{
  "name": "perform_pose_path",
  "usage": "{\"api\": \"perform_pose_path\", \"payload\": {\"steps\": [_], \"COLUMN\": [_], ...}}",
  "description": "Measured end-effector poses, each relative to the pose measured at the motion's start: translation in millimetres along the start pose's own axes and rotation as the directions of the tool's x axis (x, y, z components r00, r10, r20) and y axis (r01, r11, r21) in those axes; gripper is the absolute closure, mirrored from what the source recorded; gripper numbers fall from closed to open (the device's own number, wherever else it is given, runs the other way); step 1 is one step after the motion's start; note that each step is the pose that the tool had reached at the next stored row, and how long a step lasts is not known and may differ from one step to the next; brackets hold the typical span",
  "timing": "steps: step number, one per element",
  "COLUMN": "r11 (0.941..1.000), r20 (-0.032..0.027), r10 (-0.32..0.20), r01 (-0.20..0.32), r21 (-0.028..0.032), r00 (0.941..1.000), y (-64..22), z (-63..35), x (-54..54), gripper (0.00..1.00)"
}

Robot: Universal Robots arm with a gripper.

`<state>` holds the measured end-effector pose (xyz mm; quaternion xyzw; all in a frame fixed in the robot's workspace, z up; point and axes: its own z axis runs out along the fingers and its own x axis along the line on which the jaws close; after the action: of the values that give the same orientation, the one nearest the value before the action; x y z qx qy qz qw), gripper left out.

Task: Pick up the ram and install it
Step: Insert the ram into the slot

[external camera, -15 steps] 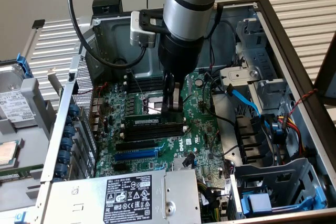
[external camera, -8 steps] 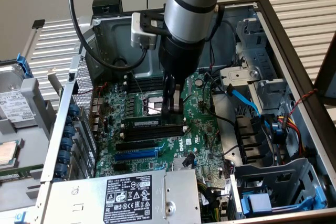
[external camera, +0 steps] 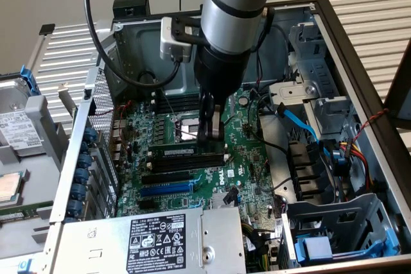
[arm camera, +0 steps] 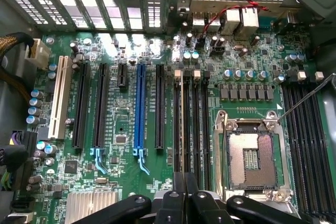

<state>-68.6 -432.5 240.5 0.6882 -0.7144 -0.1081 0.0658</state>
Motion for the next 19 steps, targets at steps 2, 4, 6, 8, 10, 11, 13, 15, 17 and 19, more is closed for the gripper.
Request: {"api": "perform_pose_path", "payload": {"steps": [2, 4, 6, 8, 10, 11, 13, 15, 17, 19], "r11": [1.0000, 1.0000, 1.0000, 1.0000, 1.0000, 0.9999, 0.9999, 0.9998, 0.9998, 0.9998], "r20": [-0.0003, -0.0001, 0.0000, -0.0009, -0.0031, -0.0039, -0.0053, -0.0056, -0.0059, -0.0061], "r10": [0.000, 0.000, 0.000, -0.003, -0.008, -0.010, -0.016, -0.018, -0.019, -0.020], "r01": [0.000, 0.000, 0.000, 0.003, 0.008, 0.010, 0.016, 0.018, 0.019, 0.020], "r21": [-0.0001, 0.0000, 0.0000, -0.0001, 0.0001, 0.0002, 0.0008, 0.0015, 0.0023, 0.0029], "r00": [1.0000, 1.0000, 1.0000, 1.0000, 1.0000, 0.9999, 0.9999, 0.9998, 0.9998, 0.9998], "y": [0.3, 0.3, 0.3, 0.5, 1.5, 2.0, 2.9, 3.1, 3.2, 3.1], "z": [0.2, 0.3, 0.3, 0.4, 0.6, 0.7, 0.9, 1.0, 1.2, 1.4], "x": [0.0, 0.0, 0.0, 0.0, 0.0, 0.1, 0.1, 0.1, 0.1, 0.1], "gripper": [0.88, 0.88, 0.88, 0.88, 0.88, 0.88, 0.88, 0.88, 0.88, 0.88]}}
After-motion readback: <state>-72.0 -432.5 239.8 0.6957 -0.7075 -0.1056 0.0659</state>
